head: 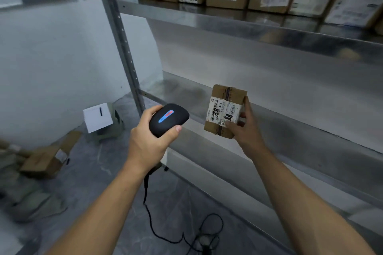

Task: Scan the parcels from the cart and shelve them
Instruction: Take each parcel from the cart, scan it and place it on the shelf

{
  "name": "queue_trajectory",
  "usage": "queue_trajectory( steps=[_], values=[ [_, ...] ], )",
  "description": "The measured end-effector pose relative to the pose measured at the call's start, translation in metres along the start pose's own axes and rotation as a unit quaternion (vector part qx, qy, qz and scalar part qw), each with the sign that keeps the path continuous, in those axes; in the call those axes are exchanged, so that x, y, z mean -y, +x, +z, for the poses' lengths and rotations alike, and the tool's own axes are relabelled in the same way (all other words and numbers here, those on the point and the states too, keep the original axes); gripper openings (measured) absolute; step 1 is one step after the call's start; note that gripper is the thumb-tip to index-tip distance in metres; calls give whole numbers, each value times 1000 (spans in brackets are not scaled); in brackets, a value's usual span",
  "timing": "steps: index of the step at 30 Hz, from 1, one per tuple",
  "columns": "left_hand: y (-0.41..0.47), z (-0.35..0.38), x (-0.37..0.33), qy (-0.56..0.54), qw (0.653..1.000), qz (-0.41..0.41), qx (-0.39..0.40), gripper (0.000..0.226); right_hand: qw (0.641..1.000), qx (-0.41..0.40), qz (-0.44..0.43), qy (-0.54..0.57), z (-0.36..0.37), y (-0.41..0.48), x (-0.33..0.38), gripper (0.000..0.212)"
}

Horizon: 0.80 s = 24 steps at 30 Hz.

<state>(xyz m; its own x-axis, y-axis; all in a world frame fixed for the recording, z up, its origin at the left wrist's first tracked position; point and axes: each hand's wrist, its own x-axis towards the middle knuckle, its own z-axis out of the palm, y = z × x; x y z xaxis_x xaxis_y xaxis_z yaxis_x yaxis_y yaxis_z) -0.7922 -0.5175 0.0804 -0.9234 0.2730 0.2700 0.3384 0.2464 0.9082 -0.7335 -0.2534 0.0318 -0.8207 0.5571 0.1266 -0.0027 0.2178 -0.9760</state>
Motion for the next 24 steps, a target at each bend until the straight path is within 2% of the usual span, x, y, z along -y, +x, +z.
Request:
queue_trajectory(
  steps=[5,13,19,24],
  values=[
    [49,-1,21,0,999,-16,-32,50,1000,10,3,12,34,66,-8,97],
    [136,7,46,10,996,-46,-81,70,998,25,-19,-53,90,177,-17,103],
    [181,4,65,25,993,-62,-98,77,995,59,-20,-71,127,229,-29,111],
    [219,-1,84,13,993,-78,-91,78,993,56,-26,-99,160,264,-40,114]
  ],
)
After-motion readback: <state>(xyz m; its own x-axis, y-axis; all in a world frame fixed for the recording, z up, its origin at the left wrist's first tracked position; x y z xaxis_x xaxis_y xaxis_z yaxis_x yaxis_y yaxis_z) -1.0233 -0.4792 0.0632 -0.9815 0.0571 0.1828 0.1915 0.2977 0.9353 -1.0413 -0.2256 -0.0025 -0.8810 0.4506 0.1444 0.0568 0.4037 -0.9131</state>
